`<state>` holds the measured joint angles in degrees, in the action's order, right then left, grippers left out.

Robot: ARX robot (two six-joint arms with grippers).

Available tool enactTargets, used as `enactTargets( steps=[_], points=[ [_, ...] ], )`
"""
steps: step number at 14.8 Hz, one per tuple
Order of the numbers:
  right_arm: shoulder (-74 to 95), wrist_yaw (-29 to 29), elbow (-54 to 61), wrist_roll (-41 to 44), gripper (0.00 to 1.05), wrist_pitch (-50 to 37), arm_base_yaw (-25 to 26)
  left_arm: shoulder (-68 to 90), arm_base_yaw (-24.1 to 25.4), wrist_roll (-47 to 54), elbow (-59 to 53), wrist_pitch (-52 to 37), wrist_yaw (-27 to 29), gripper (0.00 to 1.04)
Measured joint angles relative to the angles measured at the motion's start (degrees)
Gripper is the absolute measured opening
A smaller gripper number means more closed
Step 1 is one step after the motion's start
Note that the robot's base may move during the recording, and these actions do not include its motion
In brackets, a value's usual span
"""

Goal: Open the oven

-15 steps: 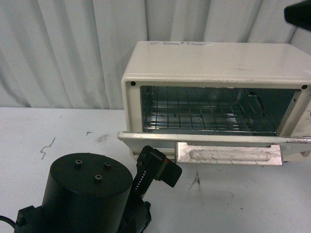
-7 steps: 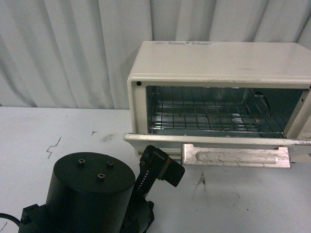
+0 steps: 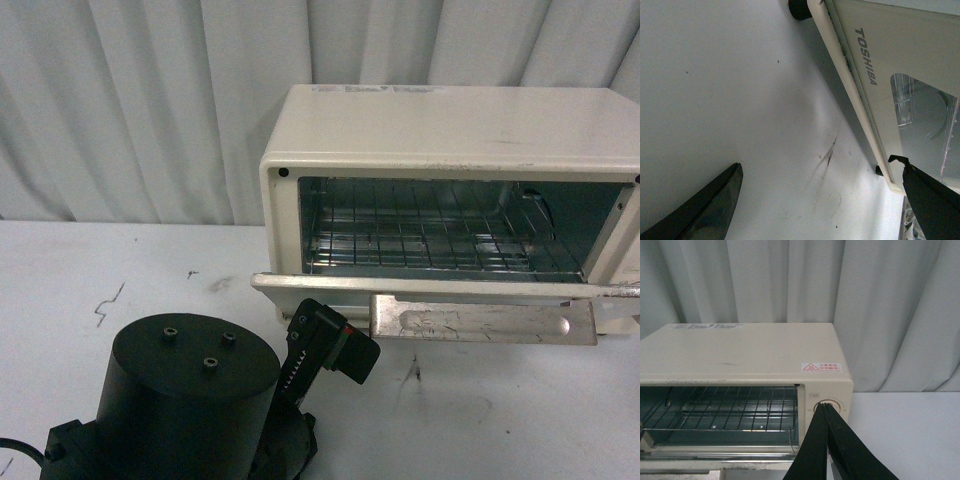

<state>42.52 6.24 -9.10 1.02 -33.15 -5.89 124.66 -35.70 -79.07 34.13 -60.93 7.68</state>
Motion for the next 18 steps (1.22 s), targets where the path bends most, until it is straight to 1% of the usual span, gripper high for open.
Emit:
enactTargets(
  steps=[1,2,3,8,10,18],
  points=[
    [-1.5,-0.6,1.0,0.0,0.02,0.5,0.5,0.0,0.0,0.0,0.0,0.0,0.0,0.98],
    [-6.7,-5.6,3.5,-0.2,0.02,3.3,6.4,-0.7,0.0,0.0,-0.2,0.5,0.0,0.98],
    [-9.4,-6.3,4.7,-0.2,0.02,4.7,6.1,-0.7,0.0,0.0,-0.3,0.6,0.0,0.98],
    [-16.7,-6.3,6.7,-0.2,0.02,9.8,5.9,-1.0,0.0,0.0,-0.8,0.6,0.1,0.98],
    [-18.1,-6.3,8.5,-0.2,0.02,8.9,5.9,-1.0,-0.3,0.0,-0.8,0.6,0.2,0.98],
    [-28.5,-6.2,8.5,-0.2,0.02,18.8,5.9,-1.3,-0.7,0.0,-0.9,1.0,0.7,0.98]
  ],
)
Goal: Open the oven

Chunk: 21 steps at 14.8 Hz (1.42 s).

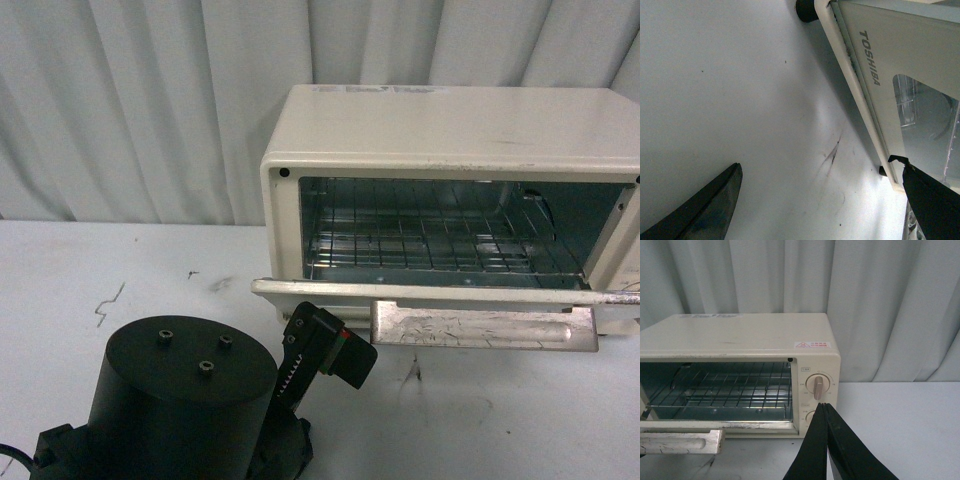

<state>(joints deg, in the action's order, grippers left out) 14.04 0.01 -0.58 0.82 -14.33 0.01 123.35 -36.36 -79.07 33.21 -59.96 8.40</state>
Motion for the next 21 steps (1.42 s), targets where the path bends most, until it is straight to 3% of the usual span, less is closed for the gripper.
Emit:
enactTargets(
  steps=[4,5,6,13,14,21],
  points=[
    [-3.4,0.0,0.0,0.0,0.02,3.5,0.0,0.0,-0.1,0.0,-0.1,-0.2,0.0,0.98],
    [-11.3,0.0,0.0,0.0,0.02,14.4,0.0,0.0,-0.1,0.0,-0.4,-0.7,0.0,0.98],
    [-13.9,0.0,-0.1,0.0,0.05,13.6,0.0,0.0,0.0,-0.1,-0.6,-0.8,0.0,0.98],
    [-13.9,0.0,0.0,0.0,0.80,14.5,0.0,-0.3,0.6,-0.6,-2.5,-2.7,-0.5,0.98],
    [-13.9,0.0,0.0,0.0,0.97,14.5,0.0,-0.5,1.0,-0.8,-3.5,-3.5,-0.6,0.98],
    [-13.9,0.0,0.0,0.0,0.98,14.5,0.0,-3.8,3.0,-2.7,-9.0,-5.6,-1.6,0.98]
  ],
)
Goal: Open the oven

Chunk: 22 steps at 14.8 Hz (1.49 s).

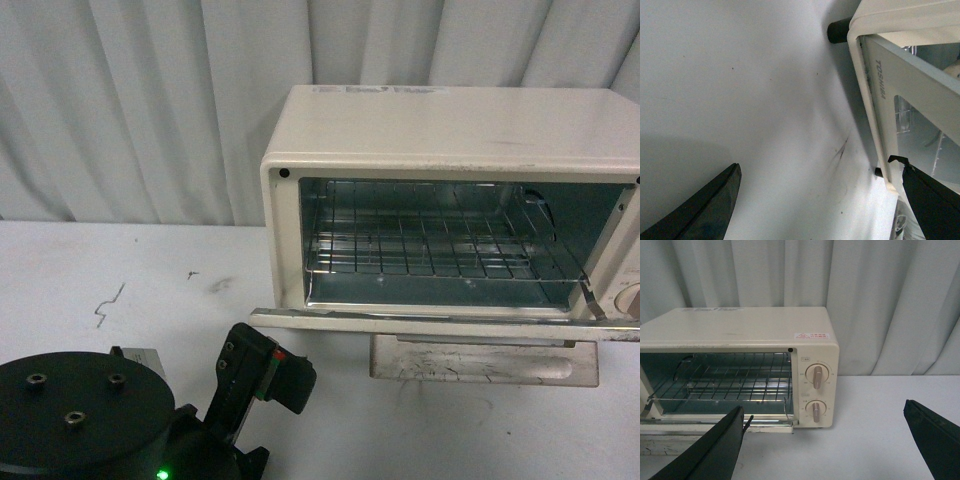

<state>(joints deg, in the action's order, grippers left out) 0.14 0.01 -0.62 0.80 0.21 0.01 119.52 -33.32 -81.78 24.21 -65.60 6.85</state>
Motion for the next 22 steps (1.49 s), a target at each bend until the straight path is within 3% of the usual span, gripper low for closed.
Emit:
enactTargets(
  steps=[6,15,20,21,22],
  points=[
    [0.0,0.0,0.0,0.0,0.98,0.0,0.0,-8.5,4.0,-0.3,-6.3,-1.3,-2.0,0.98],
    [0.0,0.0,0.0,0.0,0.98,0.0,0.0,-24.5,14.6,2.8,-17.7,1.0,-6.4,0.98],
    [0.0,0.0,0.0,0.0,0.98,0.0,0.0,-30.6,16.2,3.9,-18.9,4.3,-7.1,0.98],
    [0.0,0.0,0.0,0.0,0.98,0.0,0.0,-33.9,17.0,4.5,-19.5,6.1,-7.1,0.98],
    [0.0,0.0,0.0,0.0,0.98,0.0,0.0,-61.7,26.7,12.7,-19.3,29.1,-13.1,0.98]
  ],
)
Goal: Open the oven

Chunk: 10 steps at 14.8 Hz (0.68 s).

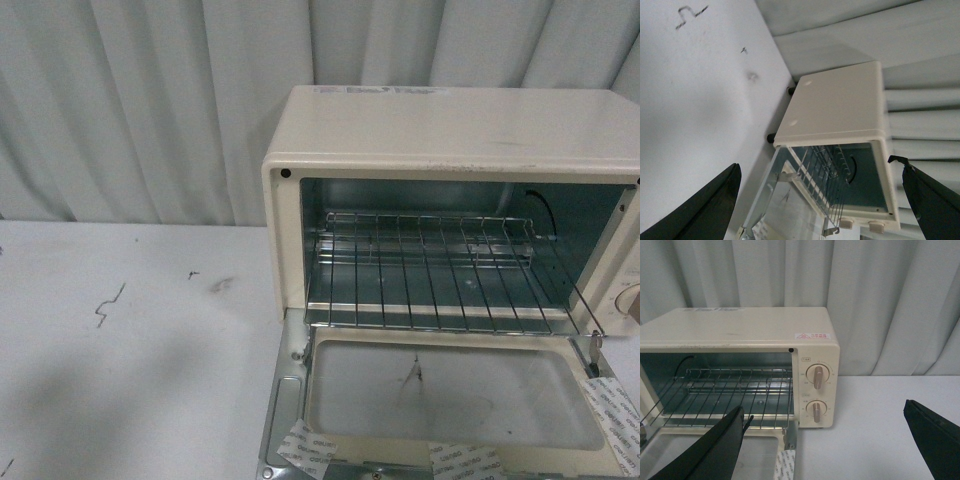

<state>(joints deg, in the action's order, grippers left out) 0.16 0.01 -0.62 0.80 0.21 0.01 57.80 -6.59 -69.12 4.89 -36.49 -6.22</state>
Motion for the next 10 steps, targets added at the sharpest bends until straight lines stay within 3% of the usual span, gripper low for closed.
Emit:
enactTargets(
  steps=[1,3,4,6,8,10],
  points=[
    [0.0,0.0,0.0,0.0,0.98,0.0,0.0,-12.0,6.5,6.0,2.6,10.3,-6.6,0.98],
    [0.0,0.0,0.0,0.0,0.98,0.0,0.0,-18.6,12.0,12.4,5.8,15.0,-11.2,0.97],
    [0.0,0.0,0.0,0.0,0.98,0.0,0.0,-19.3,8.8,22.6,4.6,8.5,-2.8,0.87],
    [0.0,0.0,0.0,0.0,0.98,0.0,0.0,-24.3,6.4,48.4,2.6,11.6,5.8,0.62],
    [0.0,0.0,0.0,0.0,0.98,0.0,0.0,-28.6,6.7,62.3,2.1,13.8,6.3,0.38],
    [0.0,0.0,0.0,0.0,0.98,0.0,0.0,-31.3,6.6,66.6,0.4,15.4,6.3,0.15]
  ],
)
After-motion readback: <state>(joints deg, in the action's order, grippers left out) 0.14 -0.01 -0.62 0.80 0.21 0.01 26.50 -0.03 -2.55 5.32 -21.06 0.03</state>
